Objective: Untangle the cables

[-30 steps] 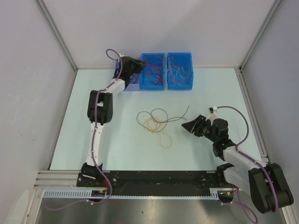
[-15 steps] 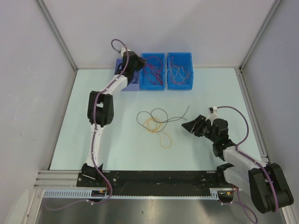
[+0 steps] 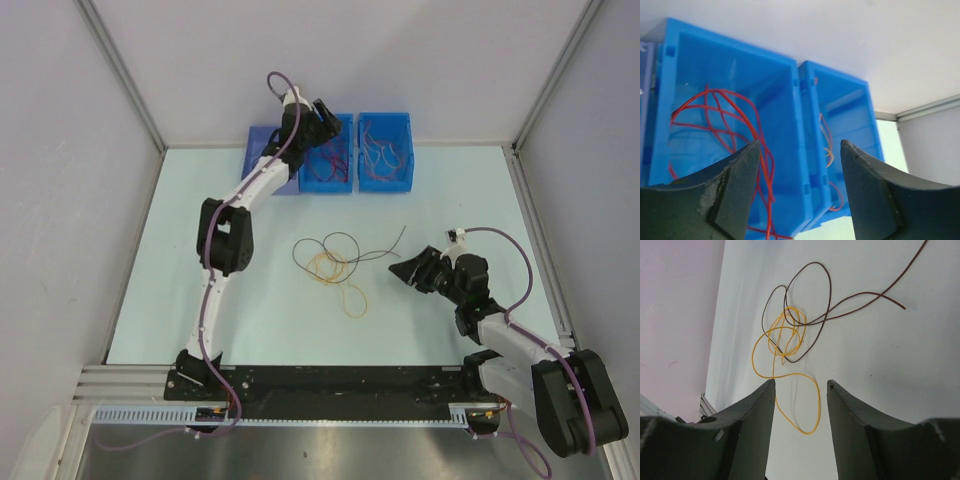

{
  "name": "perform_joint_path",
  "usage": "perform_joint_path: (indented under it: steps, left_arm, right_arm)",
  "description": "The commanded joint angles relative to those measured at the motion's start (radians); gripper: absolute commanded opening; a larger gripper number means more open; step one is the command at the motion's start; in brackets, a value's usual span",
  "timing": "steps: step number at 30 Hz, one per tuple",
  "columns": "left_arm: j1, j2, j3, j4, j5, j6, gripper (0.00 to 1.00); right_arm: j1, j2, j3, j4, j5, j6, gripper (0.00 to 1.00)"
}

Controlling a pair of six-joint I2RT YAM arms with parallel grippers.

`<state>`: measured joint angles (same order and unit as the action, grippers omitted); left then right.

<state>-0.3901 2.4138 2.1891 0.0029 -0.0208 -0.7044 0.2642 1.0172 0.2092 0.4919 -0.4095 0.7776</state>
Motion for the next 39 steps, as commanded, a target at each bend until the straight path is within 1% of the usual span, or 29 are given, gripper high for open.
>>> perform_joint_path:
  steps: [1, 3, 4, 7, 8, 12, 15, 16, 18, 21, 24, 29, 30, 33, 35, 36, 37, 39]
  left_arm:
    - [0.005, -0.139, 0.049, -0.093, -0.037, 0.091, 0.72]
    - [-0.006, -0.172, 0.064, -0.138, -0.063, 0.147, 0.74]
    - [-0.009, -0.186, 0.083, -0.185, -0.086, 0.189, 0.74]
    - [-0.030, -0.220, 0.113, -0.294, -0.149, 0.275, 0.81]
    - [-0.032, -0.228, 0.110, -0.308, -0.143, 0.289, 0.85]
    - [-0.032, -0.274, 0.066, -0.388, -0.131, 0.318, 0.86]
    - [-0.033, -0.343, -0.041, -0.406, -0.117, 0.324, 0.85]
    - [-0.033, -0.370, -0.114, -0.405, -0.116, 0.325, 0.84]
    - [-0.041, -0.453, -0.199, -0.388, -0.114, 0.332, 0.84]
    - [-0.062, -0.576, -0.418, -0.370, -0.129, 0.348, 0.85]
    - [-0.081, -0.699, -0.570, -0.350, -0.117, 0.350, 0.85]
    - [-0.108, -0.838, -0.684, -0.415, -0.142, 0.342, 0.86]
    - [-0.113, -0.890, -0.740, -0.416, -0.143, 0.324, 0.87]
    - [-0.136, -0.953, -0.846, -0.437, -0.134, 0.278, 0.87]
    - [-0.176, -1.018, -0.905, -0.440, -0.143, 0.260, 0.88]
    - [-0.194, -1.038, -0.963, -0.432, -0.151, 0.252, 0.88]
    - [-0.232, -1.079, -0.991, -0.431, -0.159, 0.247, 0.88]
    - [-0.265, -1.111, -1.049, -0.440, -0.171, 0.221, 0.89]
  right_arm:
    - [-0.005, 0.000, -0.007, 0.043, -0.008, -0.001, 0.50]
    - [-0.005, 0.000, -0.007, 0.043, -0.008, -0.001, 0.50]
    - [-0.005, 0.001, -0.007, 0.043, -0.006, -0.001, 0.50]
    - [-0.005, 0.000, -0.005, 0.042, -0.006, -0.001, 0.50]
    - [-0.006, 0.000, -0.005, 0.040, -0.006, -0.001, 0.50]
    - [-0.003, 0.001, -0.004, 0.037, -0.006, 0.000, 0.50]
    - [-0.003, 0.003, -0.002, 0.033, -0.005, 0.000, 0.50]
    - [-0.003, 0.000, -0.002, 0.031, -0.003, 0.002, 0.50]
    - [-0.002, -0.003, -0.002, 0.025, 0.001, 0.002, 0.50]
    - [0.001, -0.009, -0.002, 0.017, 0.006, -0.001, 0.51]
    - [0.007, -0.015, -0.001, 0.011, 0.011, -0.001, 0.53]
    - [0.007, -0.020, 0.002, -0.003, 0.015, -0.003, 0.57]
    - [0.009, -0.023, 0.002, -0.004, 0.017, -0.003, 0.58]
    - [0.007, -0.028, 0.004, -0.013, 0.021, -0.001, 0.60]
    - [0.007, -0.025, 0.006, -0.019, 0.023, -0.004, 0.61]
    - [0.007, -0.023, 0.012, -0.022, 0.021, -0.005, 0.62]
    - [0.009, -0.016, 0.013, -0.023, 0.021, -0.005, 0.62]
    - [0.007, -0.006, 0.018, -0.026, 0.015, -0.008, 0.63]
